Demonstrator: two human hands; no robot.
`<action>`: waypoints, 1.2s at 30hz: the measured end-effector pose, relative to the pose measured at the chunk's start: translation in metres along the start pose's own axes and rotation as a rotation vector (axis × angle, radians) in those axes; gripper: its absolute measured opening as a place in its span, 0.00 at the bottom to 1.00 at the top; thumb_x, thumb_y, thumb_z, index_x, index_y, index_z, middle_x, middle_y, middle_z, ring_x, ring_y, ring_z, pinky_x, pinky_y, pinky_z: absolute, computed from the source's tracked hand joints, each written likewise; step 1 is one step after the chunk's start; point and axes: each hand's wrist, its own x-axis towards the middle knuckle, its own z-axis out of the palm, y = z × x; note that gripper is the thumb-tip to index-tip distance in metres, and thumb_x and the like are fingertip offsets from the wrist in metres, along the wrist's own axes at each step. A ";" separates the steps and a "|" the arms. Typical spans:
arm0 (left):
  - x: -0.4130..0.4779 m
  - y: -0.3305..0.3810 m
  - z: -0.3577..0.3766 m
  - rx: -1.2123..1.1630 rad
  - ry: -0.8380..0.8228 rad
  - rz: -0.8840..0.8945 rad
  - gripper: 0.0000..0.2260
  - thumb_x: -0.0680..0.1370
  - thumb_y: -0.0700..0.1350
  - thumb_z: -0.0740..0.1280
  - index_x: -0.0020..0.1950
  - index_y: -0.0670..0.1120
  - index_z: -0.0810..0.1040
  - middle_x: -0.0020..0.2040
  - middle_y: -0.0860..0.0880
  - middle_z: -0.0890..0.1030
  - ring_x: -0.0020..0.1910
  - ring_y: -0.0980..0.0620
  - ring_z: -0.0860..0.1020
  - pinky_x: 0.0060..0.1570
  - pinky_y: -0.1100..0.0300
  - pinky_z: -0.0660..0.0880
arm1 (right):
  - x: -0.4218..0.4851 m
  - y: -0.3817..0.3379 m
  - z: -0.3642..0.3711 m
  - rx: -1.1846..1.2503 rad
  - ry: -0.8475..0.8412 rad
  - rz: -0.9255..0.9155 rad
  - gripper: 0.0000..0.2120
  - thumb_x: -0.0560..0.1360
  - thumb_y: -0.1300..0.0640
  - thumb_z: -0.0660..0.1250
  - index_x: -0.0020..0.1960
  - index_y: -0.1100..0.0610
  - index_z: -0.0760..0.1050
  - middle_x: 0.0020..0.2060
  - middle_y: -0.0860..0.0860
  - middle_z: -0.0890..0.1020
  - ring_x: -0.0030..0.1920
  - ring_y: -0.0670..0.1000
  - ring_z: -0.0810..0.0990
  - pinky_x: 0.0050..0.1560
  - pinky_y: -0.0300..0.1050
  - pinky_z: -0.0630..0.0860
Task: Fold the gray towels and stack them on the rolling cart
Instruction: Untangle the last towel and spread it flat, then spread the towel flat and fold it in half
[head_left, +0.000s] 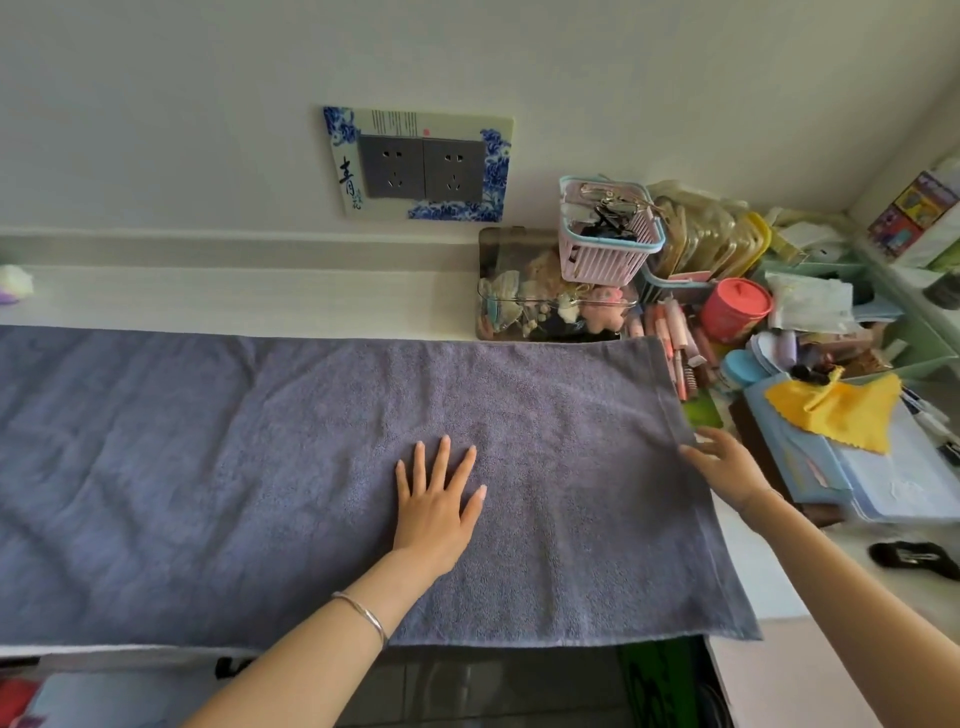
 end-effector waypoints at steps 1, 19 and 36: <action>-0.002 0.002 -0.001 -0.003 -0.011 0.012 0.45 0.60 0.68 0.15 0.76 0.58 0.37 0.77 0.50 0.37 0.75 0.43 0.35 0.70 0.43 0.33 | -0.004 0.002 -0.003 -0.023 -0.042 0.010 0.21 0.76 0.57 0.67 0.66 0.62 0.70 0.58 0.60 0.78 0.54 0.59 0.78 0.57 0.52 0.74; -0.043 -0.097 -0.077 -0.912 0.015 -0.259 0.22 0.82 0.54 0.52 0.76 0.52 0.56 0.72 0.52 0.66 0.69 0.51 0.68 0.63 0.62 0.63 | -0.123 -0.245 0.145 0.494 -0.735 -0.131 0.06 0.79 0.65 0.58 0.46 0.56 0.67 0.22 0.50 0.67 0.18 0.43 0.68 0.17 0.33 0.62; -0.106 -0.352 -0.130 -1.409 -0.228 -0.611 0.23 0.82 0.55 0.54 0.70 0.42 0.68 0.48 0.45 0.81 0.34 0.49 0.82 0.33 0.59 0.78 | -0.195 -0.301 0.418 -0.421 -0.639 -0.332 0.17 0.77 0.54 0.64 0.65 0.58 0.72 0.60 0.54 0.78 0.59 0.54 0.77 0.60 0.44 0.72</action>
